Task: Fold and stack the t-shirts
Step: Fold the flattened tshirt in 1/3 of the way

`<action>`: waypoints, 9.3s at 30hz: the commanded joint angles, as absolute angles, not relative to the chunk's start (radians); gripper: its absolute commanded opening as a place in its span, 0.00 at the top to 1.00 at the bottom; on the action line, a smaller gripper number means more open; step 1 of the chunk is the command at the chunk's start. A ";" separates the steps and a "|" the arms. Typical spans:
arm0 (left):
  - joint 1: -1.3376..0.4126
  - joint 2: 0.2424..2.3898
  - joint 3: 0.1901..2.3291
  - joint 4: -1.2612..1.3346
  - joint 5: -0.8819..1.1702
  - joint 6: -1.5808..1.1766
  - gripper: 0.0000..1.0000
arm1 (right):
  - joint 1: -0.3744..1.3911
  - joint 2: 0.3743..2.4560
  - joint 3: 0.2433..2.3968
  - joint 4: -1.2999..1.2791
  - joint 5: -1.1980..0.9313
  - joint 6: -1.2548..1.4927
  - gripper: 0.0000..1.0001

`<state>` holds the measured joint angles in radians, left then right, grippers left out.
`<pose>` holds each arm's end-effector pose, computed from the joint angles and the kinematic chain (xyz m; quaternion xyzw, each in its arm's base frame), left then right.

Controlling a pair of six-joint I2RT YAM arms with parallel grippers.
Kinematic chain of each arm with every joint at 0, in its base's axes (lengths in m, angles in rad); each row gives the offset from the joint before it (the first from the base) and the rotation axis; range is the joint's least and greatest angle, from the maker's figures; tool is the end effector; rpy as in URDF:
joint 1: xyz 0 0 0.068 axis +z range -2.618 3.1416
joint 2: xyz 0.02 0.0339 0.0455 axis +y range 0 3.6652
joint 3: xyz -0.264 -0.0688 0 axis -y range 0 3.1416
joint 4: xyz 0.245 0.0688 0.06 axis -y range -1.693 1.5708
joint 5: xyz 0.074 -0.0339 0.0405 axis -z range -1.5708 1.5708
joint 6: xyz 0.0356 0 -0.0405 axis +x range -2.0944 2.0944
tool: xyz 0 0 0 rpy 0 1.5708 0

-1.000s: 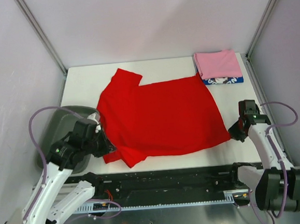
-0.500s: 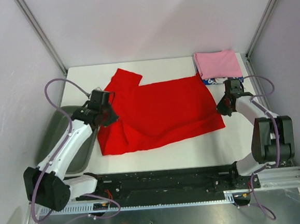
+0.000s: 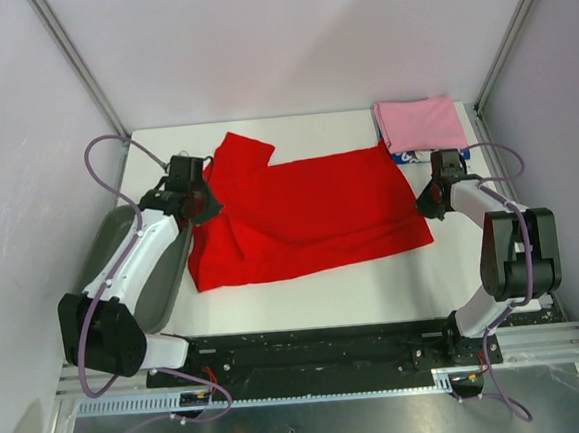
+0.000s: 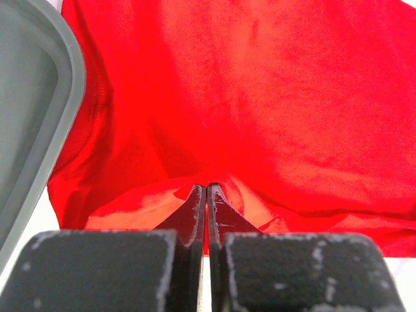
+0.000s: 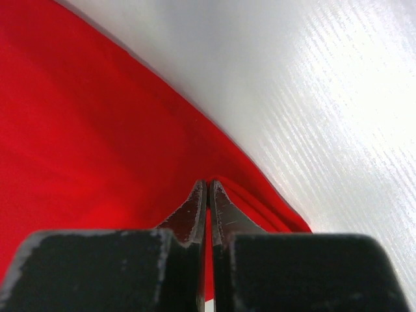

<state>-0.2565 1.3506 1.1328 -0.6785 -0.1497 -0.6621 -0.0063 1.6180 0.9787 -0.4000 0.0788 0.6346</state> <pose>0.2748 -0.0666 0.2915 -0.2138 0.9168 -0.0830 0.3271 0.3203 -0.0048 0.1848 0.3135 0.9118 0.0449 0.2613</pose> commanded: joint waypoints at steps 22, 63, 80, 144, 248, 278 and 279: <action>-0.191 1.400 1.205 -0.632 -0.171 -0.606 1.00 | -0.054 1.640 1.017 -0.296 0.032 0.628 1.00; -0.117 1.404 1.093 -0.632 -0.184 -0.588 1.00 | -0.038 1.647 1.032 -0.283 0.040 0.586 1.00; -0.114 1.486 1.152 -0.623 -0.130 -0.578 1.00 | -0.053 1.493 0.975 -0.412 0.069 0.604 0.51; 0.022 1.672 1.180 -0.582 -0.012 -0.575 0.55 | -0.246 1.333 0.626 -0.515 0.086 0.718 1.00; -0.238 1.085 0.652 -0.649 -0.258 -0.686 0.84 | 0.411 1.404 0.650 -0.430 0.106 0.698 0.52; -0.232 1.607 1.085 -0.514 -0.050 -0.660 0.64 | 1.012 1.739 1.259 -0.155 0.254 0.207 0.46; -0.228 1.610 1.082 -0.512 -0.047 -0.660 0.64 | 1.027 1.770 1.285 -0.158 0.260 0.196 0.45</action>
